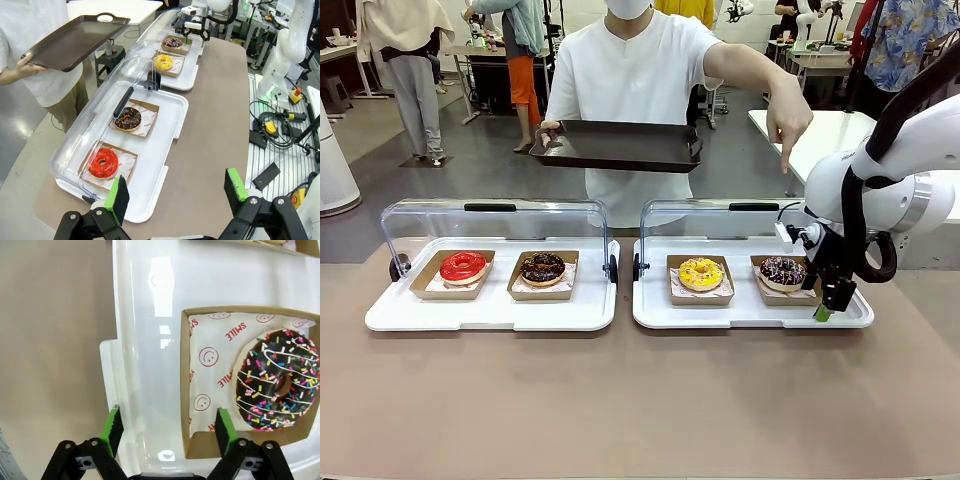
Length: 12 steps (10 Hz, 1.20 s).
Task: Provide the desired donut to the person.
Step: Pick up and lift the Paper togo box containing the Donut pointed at by the person.
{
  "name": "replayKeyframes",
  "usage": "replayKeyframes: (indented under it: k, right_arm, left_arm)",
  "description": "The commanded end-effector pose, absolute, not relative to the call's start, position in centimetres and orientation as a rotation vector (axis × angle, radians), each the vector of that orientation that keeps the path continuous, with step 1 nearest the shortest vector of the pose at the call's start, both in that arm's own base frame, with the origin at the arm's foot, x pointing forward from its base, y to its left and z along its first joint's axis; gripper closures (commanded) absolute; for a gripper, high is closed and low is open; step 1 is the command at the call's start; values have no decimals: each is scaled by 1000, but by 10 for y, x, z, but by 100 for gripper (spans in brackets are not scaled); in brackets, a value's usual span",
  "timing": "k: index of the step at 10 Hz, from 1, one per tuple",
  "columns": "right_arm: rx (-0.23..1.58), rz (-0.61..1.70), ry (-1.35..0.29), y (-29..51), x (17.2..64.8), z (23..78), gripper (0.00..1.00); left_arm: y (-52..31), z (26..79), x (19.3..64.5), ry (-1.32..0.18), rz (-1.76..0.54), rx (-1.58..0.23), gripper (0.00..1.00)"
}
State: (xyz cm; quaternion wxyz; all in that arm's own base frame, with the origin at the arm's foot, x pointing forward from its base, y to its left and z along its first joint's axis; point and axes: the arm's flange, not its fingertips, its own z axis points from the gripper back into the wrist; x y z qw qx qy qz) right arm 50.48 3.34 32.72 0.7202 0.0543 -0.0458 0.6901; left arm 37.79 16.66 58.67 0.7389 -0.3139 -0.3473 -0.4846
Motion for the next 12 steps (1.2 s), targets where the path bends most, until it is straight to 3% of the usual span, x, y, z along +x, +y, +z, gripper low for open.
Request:
replayKeyframes:
  k: [1,2,3,4,12]
  right_arm:
    - [112,1553,-123,30,511,323,59]
    - [115,1554,-125,29,510,323,100]
    - [112,1557,-128,29,510,322,63]
    - [113,1558,-131,29,510,322,100]
    - [116,1571,-135,28,505,323,100]
  left_arm:
    - [168,588,377,-773,-1067,-698,0]
    - [168,588,377,-773,-1067,-698,0]
    - [168,588,377,-773,-1067,-698,0]
    - [168,588,377,-773,-1067,-698,0]
    - [168,588,377,-773,-1067,-698,0]
